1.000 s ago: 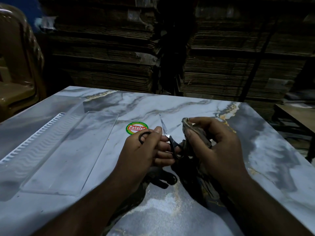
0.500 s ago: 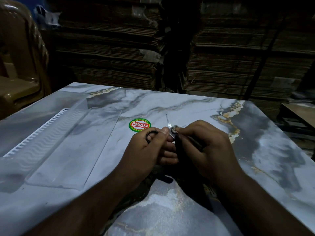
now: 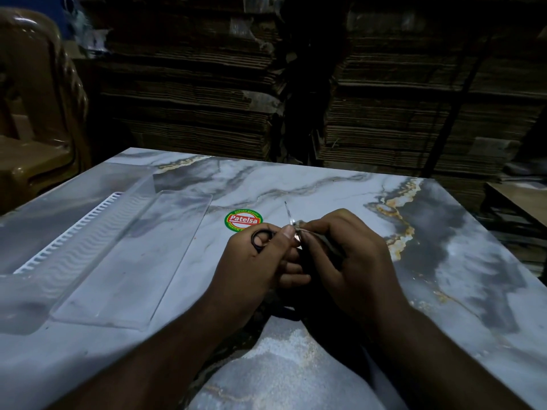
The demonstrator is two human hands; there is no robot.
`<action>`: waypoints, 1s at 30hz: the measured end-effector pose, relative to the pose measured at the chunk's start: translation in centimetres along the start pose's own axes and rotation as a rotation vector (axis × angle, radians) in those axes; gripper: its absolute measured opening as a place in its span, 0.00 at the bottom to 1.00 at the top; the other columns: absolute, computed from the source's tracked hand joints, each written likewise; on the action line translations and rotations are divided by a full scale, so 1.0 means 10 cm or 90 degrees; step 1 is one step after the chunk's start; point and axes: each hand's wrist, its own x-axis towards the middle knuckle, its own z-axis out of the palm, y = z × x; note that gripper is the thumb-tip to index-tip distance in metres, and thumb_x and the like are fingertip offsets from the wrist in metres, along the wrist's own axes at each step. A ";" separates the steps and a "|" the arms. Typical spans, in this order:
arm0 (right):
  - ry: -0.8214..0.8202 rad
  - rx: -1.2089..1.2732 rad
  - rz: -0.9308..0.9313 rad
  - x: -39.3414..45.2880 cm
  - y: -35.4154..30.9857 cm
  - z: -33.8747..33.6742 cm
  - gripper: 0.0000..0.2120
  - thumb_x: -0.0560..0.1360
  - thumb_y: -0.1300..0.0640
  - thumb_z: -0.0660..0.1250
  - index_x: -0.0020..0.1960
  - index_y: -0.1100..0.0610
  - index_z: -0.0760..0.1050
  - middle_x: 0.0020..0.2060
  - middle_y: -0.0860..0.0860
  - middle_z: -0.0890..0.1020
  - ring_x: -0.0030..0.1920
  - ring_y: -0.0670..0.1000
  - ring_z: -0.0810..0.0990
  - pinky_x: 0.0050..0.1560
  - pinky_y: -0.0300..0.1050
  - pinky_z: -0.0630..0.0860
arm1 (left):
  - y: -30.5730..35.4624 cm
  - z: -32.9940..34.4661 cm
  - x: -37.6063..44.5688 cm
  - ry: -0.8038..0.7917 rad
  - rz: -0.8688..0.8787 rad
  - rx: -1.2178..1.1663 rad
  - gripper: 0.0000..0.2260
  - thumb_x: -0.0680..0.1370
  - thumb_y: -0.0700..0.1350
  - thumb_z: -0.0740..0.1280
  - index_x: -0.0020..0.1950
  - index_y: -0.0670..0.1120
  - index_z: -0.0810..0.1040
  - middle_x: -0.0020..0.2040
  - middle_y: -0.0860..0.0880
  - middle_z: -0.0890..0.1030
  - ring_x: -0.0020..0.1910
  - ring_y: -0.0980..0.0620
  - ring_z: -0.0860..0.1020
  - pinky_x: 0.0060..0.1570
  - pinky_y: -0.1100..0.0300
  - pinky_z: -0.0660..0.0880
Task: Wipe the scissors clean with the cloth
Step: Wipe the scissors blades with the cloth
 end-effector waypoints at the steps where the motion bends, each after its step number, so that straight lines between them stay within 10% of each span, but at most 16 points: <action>1: 0.007 -0.001 -0.002 0.00 -0.01 0.01 0.03 0.81 0.59 0.71 0.50 0.58 0.83 0.43 0.49 0.81 0.45 0.49 0.80 0.45 0.46 0.76 | 0.00 0.00 0.01 0.004 0.002 -0.009 0.14 0.82 0.44 0.68 0.50 0.32 0.80 0.35 0.41 0.85 0.32 0.45 0.86 0.35 0.52 0.85; 21: 0.033 -0.028 0.082 0.01 -0.10 0.10 0.03 0.79 0.58 0.70 0.49 0.57 0.80 0.43 0.48 0.78 0.43 0.44 0.75 0.46 0.30 0.68 | -0.08 -0.04 0.04 0.015 0.122 0.144 0.10 0.82 0.46 0.69 0.48 0.40 0.84 0.39 0.42 0.87 0.41 0.43 0.87 0.44 0.48 0.85; 30: 0.156 0.011 0.114 0.01 -0.08 -0.13 0.03 0.77 0.59 0.72 0.44 0.56 0.80 0.40 0.46 0.79 0.44 0.41 0.78 0.44 0.30 0.69 | 0.04 -0.01 0.04 0.001 0.021 -0.127 0.14 0.84 0.41 0.64 0.49 0.29 0.80 0.39 0.33 0.86 0.37 0.35 0.87 0.37 0.52 0.85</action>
